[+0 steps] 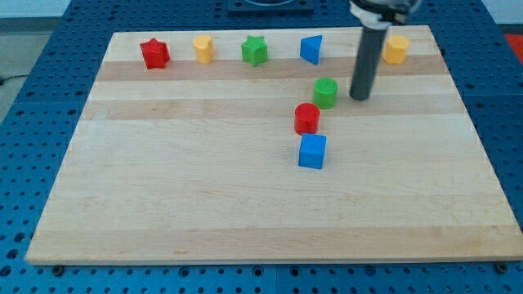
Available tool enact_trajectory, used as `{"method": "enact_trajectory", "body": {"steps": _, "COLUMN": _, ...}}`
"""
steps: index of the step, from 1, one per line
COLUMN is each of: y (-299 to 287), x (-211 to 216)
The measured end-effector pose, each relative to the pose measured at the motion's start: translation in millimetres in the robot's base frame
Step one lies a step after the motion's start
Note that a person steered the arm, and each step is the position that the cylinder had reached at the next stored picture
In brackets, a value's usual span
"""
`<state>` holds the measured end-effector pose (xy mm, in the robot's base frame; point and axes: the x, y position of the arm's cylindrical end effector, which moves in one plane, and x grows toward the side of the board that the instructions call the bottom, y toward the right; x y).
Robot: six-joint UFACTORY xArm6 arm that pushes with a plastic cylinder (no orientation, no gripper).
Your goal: Push the red circle slightly towards the center left
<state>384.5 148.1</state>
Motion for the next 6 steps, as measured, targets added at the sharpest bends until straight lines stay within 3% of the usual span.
{"method": "enact_trajectory", "body": {"steps": 1, "y": -21, "x": 29}}
{"method": "enact_trajectory", "body": {"steps": 3, "y": -132, "x": 43}}
{"method": "enact_trajectory", "body": {"steps": 4, "y": -142, "x": 56}}
{"method": "enact_trajectory", "body": {"steps": 6, "y": -247, "x": 56}}
